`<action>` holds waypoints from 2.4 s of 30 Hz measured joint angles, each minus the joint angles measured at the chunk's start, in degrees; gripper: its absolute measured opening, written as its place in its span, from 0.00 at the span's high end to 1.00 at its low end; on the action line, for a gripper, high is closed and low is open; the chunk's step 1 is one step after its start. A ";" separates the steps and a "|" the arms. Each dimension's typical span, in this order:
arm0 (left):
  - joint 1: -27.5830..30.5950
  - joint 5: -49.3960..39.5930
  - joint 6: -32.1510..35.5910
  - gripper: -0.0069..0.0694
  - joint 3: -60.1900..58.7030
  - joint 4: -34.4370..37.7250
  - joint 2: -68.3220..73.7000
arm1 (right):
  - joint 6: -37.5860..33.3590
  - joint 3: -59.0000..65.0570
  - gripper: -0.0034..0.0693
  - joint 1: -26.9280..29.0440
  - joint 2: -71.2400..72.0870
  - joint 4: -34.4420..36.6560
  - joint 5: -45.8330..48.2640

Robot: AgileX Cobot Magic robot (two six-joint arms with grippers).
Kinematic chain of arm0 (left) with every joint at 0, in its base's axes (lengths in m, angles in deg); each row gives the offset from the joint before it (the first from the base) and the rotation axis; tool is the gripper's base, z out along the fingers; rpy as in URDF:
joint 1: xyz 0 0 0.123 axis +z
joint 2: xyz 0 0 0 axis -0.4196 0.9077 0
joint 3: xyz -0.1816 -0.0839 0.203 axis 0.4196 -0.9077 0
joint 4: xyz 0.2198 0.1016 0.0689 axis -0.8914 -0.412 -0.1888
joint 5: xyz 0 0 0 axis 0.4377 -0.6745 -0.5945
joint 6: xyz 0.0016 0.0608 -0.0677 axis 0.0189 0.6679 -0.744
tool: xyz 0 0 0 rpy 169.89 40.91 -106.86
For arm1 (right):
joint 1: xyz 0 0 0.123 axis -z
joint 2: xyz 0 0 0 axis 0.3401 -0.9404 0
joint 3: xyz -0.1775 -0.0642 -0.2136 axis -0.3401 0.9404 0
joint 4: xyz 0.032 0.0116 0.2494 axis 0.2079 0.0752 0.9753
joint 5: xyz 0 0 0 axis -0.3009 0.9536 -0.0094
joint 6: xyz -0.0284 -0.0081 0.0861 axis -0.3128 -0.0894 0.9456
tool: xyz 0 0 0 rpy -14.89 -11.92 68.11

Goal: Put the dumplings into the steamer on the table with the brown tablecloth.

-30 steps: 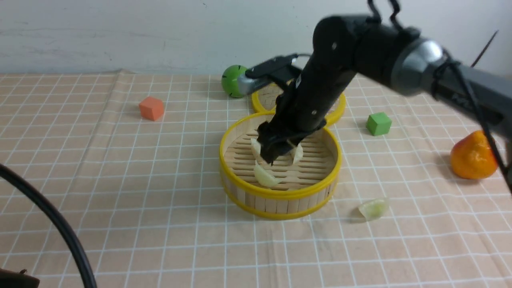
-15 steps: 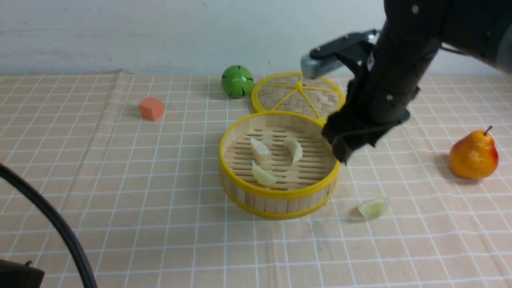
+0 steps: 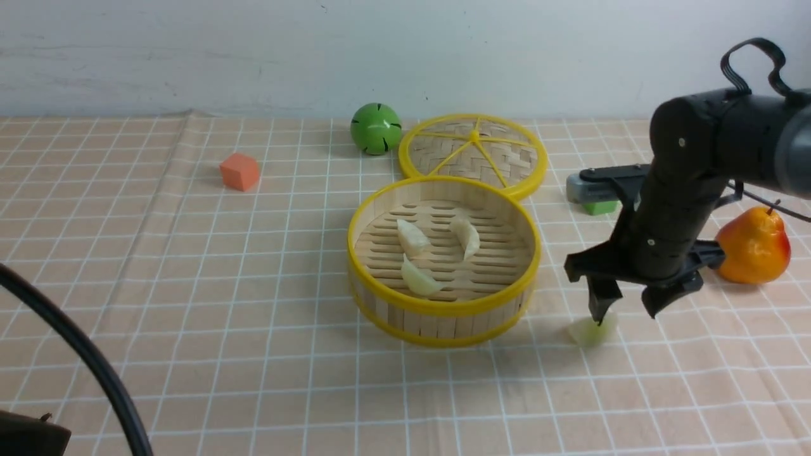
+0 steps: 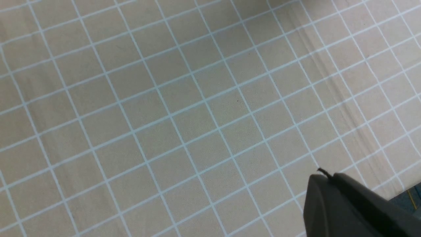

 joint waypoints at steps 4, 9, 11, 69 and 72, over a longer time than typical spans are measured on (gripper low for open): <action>0.00 0.05 0.00 0.93 0.00 0.00 0.00 | 3.17 0.06 0.23 0.64 -2.18 1.34 -3.77; 0.00 0.05 0.00 0.93 0.00 0.00 0.00 | 4.35 -0.10 0.22 0.68 -3.67 5.34 -7.90; 0.00 0.05 0.00 0.93 0.00 0.05 0.00 | 3.48 -0.10 0.22 0.68 -4.52 7.10 -8.09; 0.00 4.89 4.00 0.92 -3.86 0.00 -4.09 | -15.02 -30.43 0.36 -10.59 -9.16 9.06 13.71; 0.00 10.00 4.73 0.92 -10.43 0.62 -9.46 | -17.20 -31.42 0.44 -10.59 -3.85 9.29 14.82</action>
